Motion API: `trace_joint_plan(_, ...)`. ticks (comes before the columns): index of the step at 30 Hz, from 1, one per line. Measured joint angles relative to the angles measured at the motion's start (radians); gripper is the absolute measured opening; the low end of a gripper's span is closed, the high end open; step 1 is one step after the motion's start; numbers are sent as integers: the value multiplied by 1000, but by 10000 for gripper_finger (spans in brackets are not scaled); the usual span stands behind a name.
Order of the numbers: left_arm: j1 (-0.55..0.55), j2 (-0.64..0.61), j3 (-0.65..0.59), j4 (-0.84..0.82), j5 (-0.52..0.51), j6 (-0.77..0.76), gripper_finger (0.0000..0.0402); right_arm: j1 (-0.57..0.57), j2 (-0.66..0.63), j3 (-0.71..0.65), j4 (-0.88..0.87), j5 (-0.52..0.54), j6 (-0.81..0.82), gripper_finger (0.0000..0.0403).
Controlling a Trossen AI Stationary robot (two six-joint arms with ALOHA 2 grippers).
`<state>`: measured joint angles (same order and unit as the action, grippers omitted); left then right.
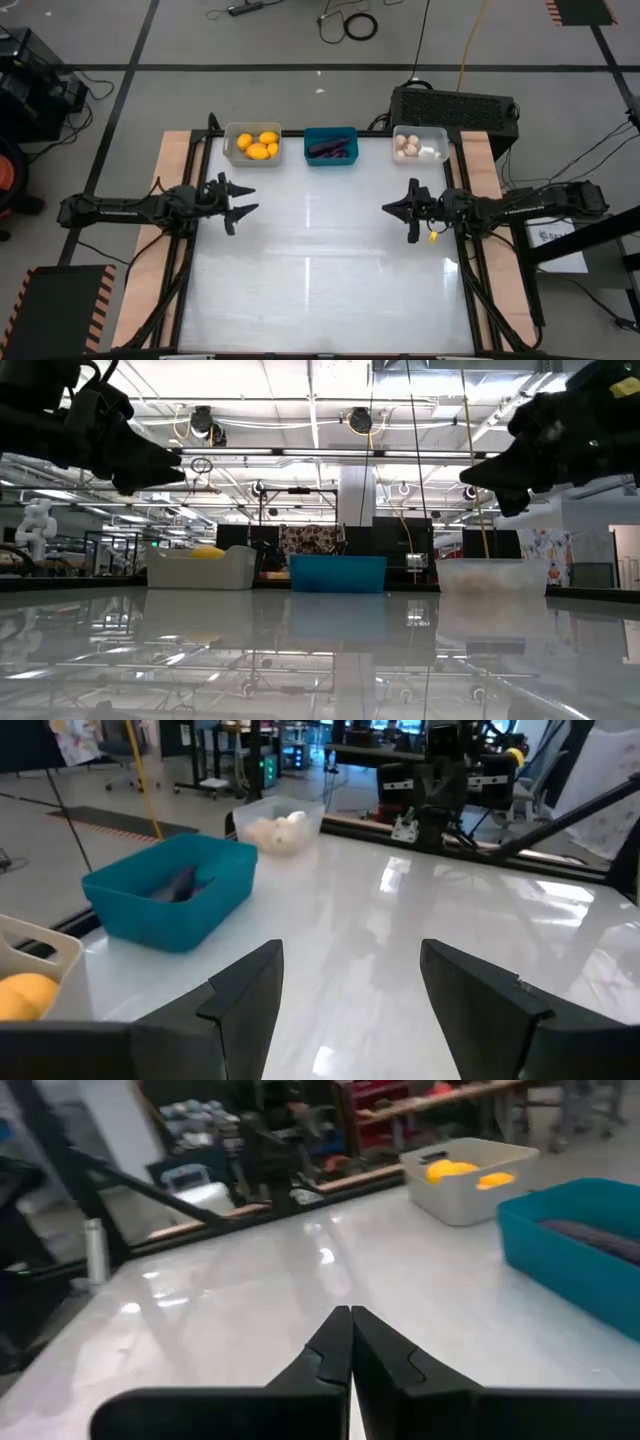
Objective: Sort produce into baskets
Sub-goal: Return to Home Position
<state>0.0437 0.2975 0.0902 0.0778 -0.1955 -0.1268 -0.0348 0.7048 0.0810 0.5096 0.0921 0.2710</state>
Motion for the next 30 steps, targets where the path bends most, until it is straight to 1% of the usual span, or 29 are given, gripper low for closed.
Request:
trace_joint_plan(3, 3, 0, -26, 20, 10, -19, 244, -7, -5, -69, 87, -20, 1, 0)
trace_joint_plan(5, 3, 0, -47, 33, 11, -35, 244, -21, -18, -69, 26, -18, 5, 0)
trace_joint_plan(7, 3, 0, -62, 36, 17, -55, 244, -34, -41, -68, 1, -21, 4, 0)
trace_joint_plan(11, 2, 0, -73, 38, 63, -75, 244, -68, -107, -67, -115, -52, -19, 0)
trace_joint_plan(15, 2, -2, -81, 37, 65, -77, 244, -103, -214, -67, -260, -68, -29, 0)
trace_joint_plan(19, 2, -10, -81, 33, 64, -77, 244, -124, -352, -67, -393, -68, -29, 0)
trace_joint_plan(22, 2, -31, -81, -5, 64, -77, 244, -123, -454, -65, -496, -78, -36, 0)
trace_joint_plan(25, 2, -59, -81, -44, 64, -77, 244, -123, -523, -50, -532, -119, -77, 0)
trace_joint_plan(28, 2, -72, -80, -46, 59, -77, 244, -123, -559, -49, -536, -80, -65, 0)
trace_joint_plan(30, 2, -73, -80, -43, 25, -77, 244, -123, -560, -49, -535, -63, -50, 0)
